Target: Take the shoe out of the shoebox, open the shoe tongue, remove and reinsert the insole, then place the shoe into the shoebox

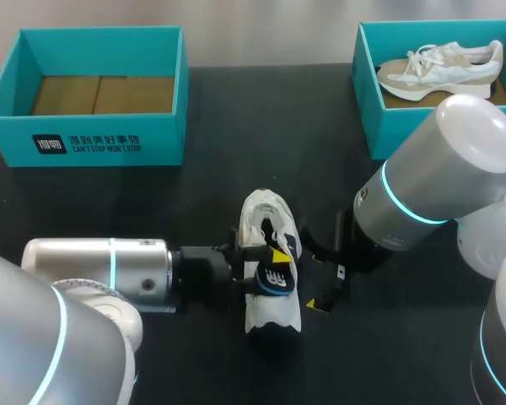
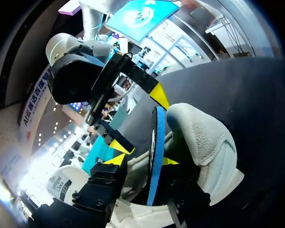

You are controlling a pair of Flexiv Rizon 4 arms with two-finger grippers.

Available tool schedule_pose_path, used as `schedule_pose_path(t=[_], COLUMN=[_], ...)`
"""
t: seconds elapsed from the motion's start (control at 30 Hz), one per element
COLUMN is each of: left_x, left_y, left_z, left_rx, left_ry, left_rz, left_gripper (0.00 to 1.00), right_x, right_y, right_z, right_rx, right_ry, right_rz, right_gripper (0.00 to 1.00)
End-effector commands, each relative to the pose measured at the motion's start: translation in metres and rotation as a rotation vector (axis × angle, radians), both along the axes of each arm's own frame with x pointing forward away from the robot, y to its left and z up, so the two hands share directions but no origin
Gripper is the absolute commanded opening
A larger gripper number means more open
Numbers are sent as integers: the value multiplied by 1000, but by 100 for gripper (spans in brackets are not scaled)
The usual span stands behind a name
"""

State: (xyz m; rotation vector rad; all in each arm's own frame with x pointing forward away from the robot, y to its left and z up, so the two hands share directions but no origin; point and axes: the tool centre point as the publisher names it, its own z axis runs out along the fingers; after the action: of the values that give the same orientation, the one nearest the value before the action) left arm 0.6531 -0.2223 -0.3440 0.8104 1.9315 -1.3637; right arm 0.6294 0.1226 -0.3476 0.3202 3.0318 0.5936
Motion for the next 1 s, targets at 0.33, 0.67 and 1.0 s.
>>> schedule_pose_path(t=[0.33, 0.67, 1.0], left_x=[-14, -16, 4], left_y=[12, 6, -1], left_z=[24, 18, -8], left_rx=[-10, 8, 39], left_ry=[3, 6, -12], left_rz=[-17, -48, -89], left_gripper=[34, 0, 0], right_x=[-1, -1, -1], right_y=[1, 1, 1], right_z=[-1, -1, -1], right_rx=[-1, -1, -1], right_ry=[-2, -2, -2], right_rz=[-2, -2, -2], right_gripper=[100, 100, 100])
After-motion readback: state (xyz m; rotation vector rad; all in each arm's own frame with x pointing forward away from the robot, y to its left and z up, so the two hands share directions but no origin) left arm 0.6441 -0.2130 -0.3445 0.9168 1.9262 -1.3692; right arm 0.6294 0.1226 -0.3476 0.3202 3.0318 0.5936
